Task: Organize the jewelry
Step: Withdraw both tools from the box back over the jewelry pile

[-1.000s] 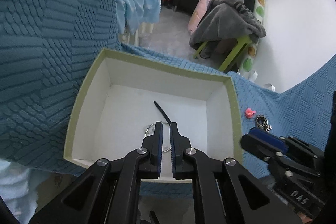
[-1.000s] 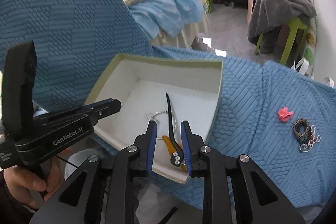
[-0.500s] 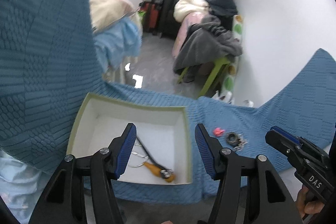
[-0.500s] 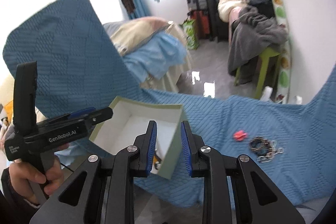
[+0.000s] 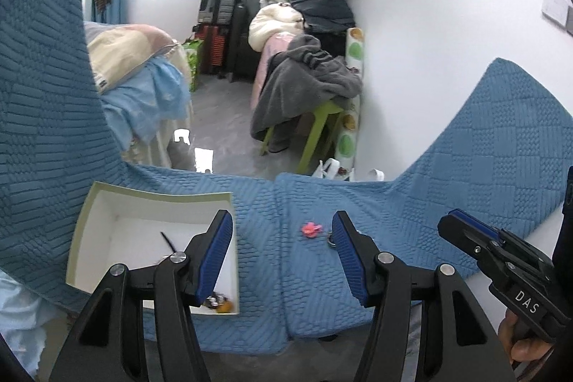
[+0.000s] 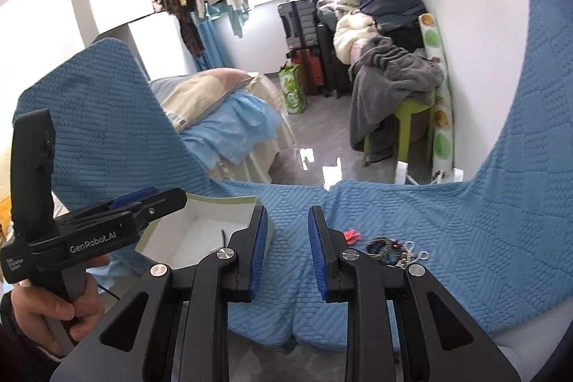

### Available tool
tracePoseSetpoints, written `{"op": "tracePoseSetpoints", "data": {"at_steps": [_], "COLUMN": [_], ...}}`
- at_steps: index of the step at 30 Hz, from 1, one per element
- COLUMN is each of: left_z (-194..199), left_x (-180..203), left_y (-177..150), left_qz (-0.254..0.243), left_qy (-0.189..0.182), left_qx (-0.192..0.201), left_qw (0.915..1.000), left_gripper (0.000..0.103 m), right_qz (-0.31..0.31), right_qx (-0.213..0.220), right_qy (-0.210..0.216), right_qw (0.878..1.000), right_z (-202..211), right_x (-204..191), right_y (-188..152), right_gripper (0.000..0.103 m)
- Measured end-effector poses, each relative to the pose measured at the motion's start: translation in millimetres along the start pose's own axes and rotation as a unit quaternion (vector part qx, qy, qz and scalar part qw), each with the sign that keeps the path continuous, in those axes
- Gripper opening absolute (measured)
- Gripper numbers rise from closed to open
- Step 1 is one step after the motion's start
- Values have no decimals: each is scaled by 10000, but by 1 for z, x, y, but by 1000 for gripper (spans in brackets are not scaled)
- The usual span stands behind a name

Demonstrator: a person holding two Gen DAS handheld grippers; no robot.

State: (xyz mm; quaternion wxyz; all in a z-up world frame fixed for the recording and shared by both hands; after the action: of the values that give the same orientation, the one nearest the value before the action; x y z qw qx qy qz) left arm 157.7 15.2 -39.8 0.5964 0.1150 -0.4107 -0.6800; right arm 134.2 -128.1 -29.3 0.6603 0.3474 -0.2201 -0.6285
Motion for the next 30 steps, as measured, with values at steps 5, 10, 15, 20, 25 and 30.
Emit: {"op": "tracePoseSetpoints", "data": {"at_steps": [5,10,15,20,25,30], "left_z": [-10,-24,-50,-80,-115,-152], "left_x": [20,33,43,49,53,51], "left_y": [-12,-24,-37,-48,-56,-63], "left_qz": [-45,-86,-144,-168,-191,-127], "left_qy": [-132,-223,-269,-345,-409,-452], "left_qx": [-54,-141,-346,-564,-837,-1084], "left_qw": [9999,9996,9989,9977,9955,9930], "left_gripper": [58,58,58,58,57,56], "right_qz": [-152,-242,-359,-520,-648,-701], "right_qx": [32,3,-75,-249,-453,-651], "right_qy": [-105,-210,-290,-342,-323,-287], "right_qw": [9998,9995,9989,9977,9963,9950], "right_z": [7,9,2,-16,-38,-63], "right_x": [22,41,60,83,99,112], "right_y": [-9,-22,-34,-48,-58,-67], "right_gripper": [21,21,21,21,21,20]}}
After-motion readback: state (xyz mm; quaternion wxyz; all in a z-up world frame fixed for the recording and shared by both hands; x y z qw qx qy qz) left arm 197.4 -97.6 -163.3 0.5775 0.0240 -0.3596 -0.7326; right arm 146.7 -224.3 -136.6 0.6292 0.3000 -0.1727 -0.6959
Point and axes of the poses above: each gripper's, at about its wrist camera, not at the fingertips, and z roughly against the way its jaws point, x to its right, y to its top, the point moved 5 cm from there along -z, roughly the way its jaws point, and after that the axes turned 6 degrees about -y, right-handed, at the moved point
